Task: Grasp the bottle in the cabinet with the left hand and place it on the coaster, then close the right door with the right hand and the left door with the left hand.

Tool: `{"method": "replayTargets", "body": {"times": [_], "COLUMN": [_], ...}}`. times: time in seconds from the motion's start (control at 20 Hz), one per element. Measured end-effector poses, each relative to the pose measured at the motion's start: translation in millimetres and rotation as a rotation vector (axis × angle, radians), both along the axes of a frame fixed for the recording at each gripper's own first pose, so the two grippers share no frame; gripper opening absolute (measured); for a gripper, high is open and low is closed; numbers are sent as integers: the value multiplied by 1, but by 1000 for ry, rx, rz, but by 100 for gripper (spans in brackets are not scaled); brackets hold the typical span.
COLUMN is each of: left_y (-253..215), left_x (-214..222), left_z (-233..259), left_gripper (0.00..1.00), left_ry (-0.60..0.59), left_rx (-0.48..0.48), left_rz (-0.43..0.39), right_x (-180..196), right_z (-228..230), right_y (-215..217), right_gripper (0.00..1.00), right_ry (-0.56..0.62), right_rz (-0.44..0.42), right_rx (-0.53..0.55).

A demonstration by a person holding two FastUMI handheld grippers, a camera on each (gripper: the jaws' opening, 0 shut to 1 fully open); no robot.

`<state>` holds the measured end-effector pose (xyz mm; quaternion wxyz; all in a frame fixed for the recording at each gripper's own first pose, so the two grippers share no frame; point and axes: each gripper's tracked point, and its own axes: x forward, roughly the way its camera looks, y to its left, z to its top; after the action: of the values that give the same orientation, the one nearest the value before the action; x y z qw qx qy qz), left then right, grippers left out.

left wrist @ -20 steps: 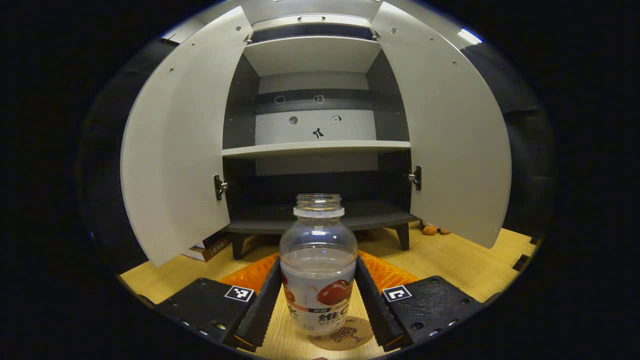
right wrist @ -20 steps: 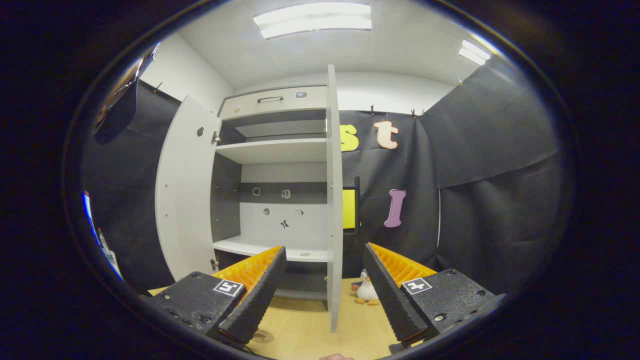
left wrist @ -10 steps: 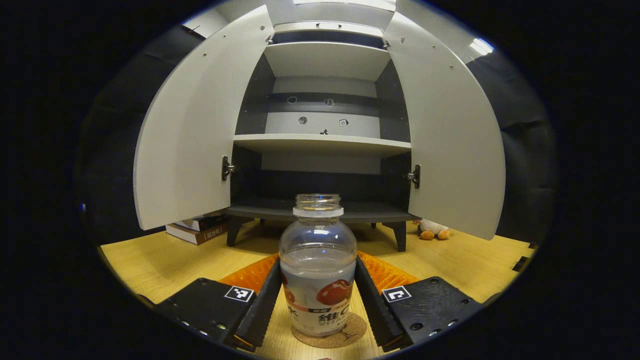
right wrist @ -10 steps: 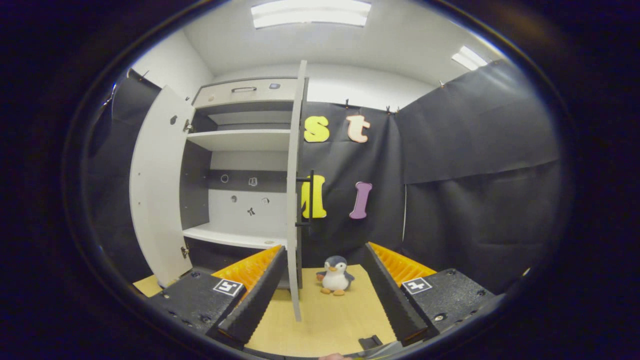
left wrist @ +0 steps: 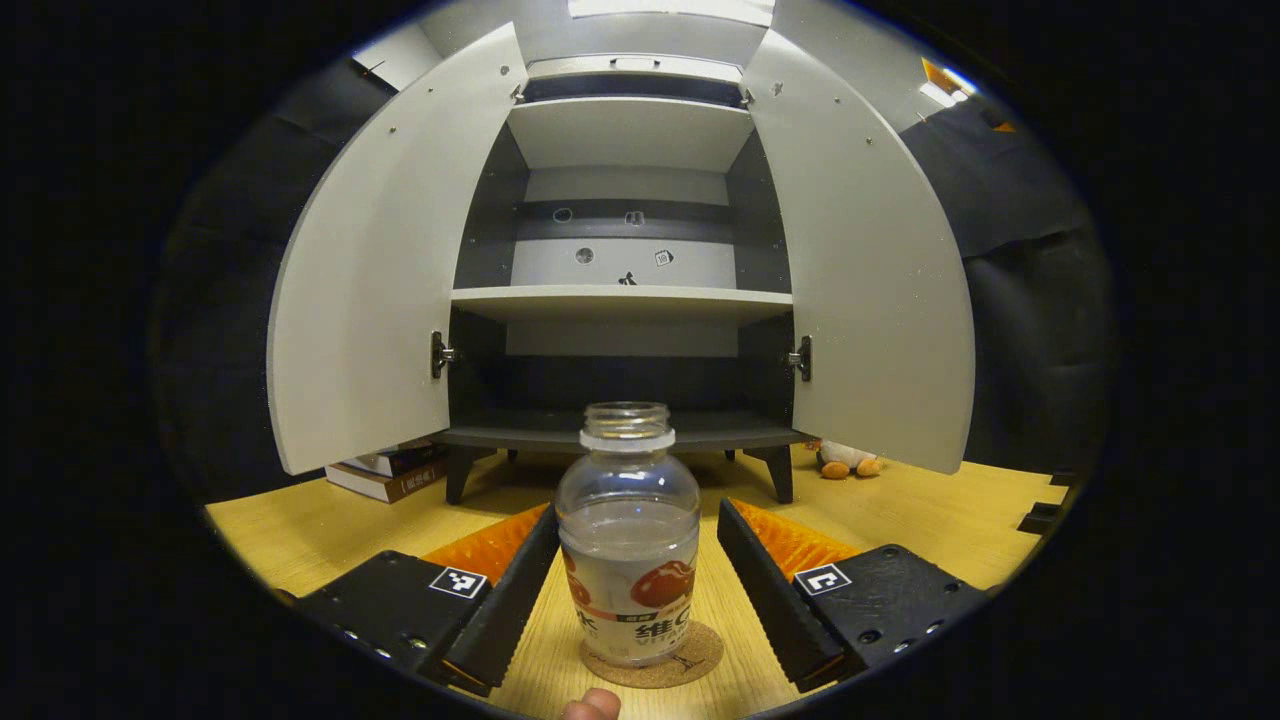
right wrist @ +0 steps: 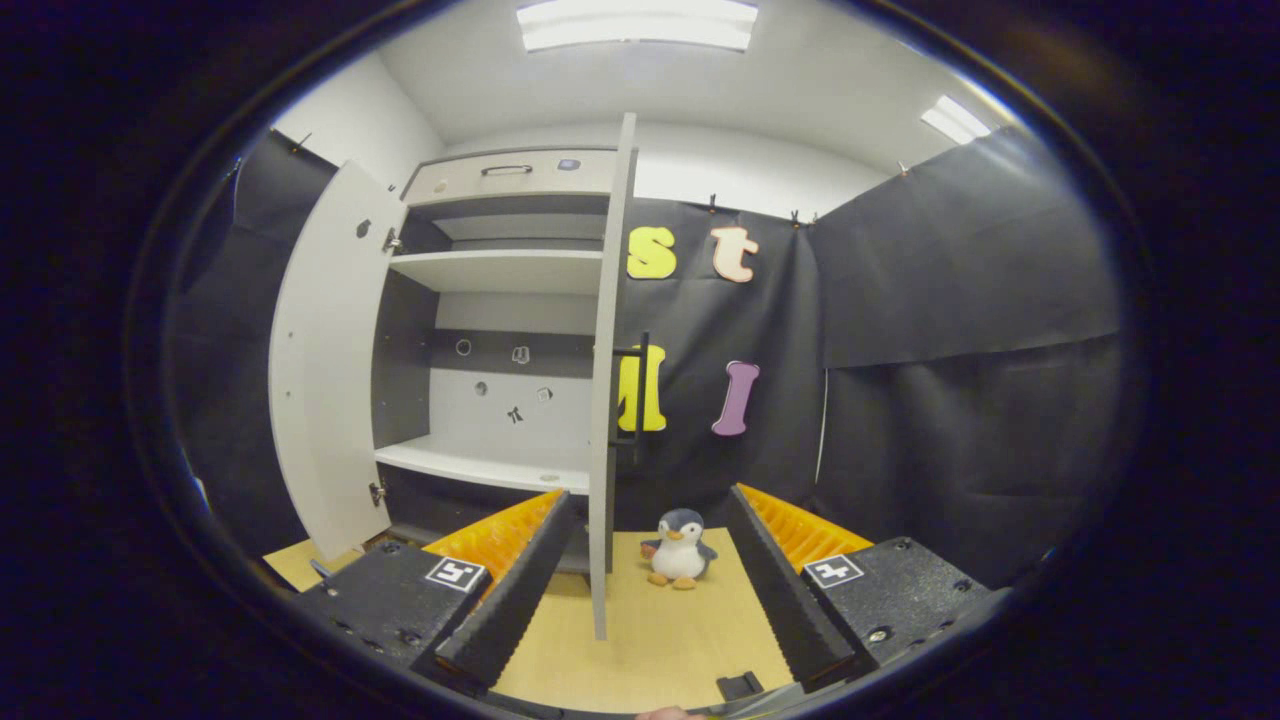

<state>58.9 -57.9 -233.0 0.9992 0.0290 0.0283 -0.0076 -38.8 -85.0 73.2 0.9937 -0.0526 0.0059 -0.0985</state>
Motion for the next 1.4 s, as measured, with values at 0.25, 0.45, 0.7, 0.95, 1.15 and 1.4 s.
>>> {"method": "replayTargets", "body": {"times": [0.25, 0.45, 0.7, 0.95, 1.15, 1.4], "left_y": [15, 20, 21, 7, 6, 17], "left_x": [-11, -16, -29, -44, -53, -55], "left_z": [61, 127, 178, 211, 216, 201], "left_gripper": [95, 95, 95, 95, 94, 95], "left_ry": [-64, -74, -24, -40, -43, -1], "left_rx": [-29, -42, -21, -16, -26, -39], "left_rz": [21, -7, -45, -104, -85, -52], "right_x": [5, 27, 76, 127, 157, 172], "right_z": [-11, -8, 7, 26, 32, 41], "right_y": [-4, -23, -53, -88, -109, -95], "right_gripper": [100, 100, 100, 100, 98, 92], "right_ry": [-8, -70, -101, -129, -102, -113], "right_rz": [20, 3, -4, -2, -33, -17], "right_rx": [49, 89, 86, 101, 97, 25]}}
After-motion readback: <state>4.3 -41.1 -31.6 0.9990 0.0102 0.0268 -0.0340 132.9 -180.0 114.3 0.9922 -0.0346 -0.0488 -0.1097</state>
